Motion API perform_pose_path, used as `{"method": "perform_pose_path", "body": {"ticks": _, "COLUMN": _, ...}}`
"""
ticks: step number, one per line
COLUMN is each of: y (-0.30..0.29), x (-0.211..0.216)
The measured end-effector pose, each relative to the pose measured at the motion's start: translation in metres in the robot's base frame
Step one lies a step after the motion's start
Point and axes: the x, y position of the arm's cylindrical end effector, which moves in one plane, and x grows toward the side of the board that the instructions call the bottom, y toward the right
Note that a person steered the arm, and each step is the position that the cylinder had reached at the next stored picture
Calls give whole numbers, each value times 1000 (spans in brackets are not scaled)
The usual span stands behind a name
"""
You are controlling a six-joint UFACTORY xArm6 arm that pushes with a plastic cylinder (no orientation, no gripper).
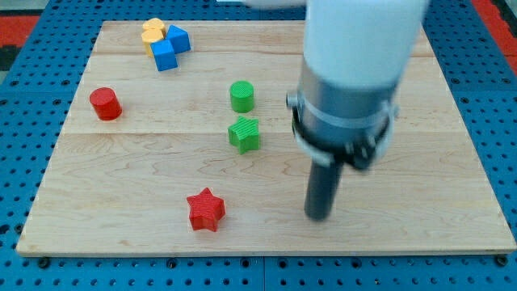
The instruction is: Push the red star to the bottom right of the green star
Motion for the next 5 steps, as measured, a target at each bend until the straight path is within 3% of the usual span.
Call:
{"method": "perform_pose_path", "body": {"ticks": 1, "y": -47, "x": 19}}
{"method": "perform_pose_path", "body": {"ticks": 3, "y": -173, "x": -9}}
{"method": "perform_pose_path", "body": {"ticks": 4, "y": -174, "x": -22}}
{"method": "perform_pose_path", "body": {"ticks": 5, "y": -119, "x": -23}}
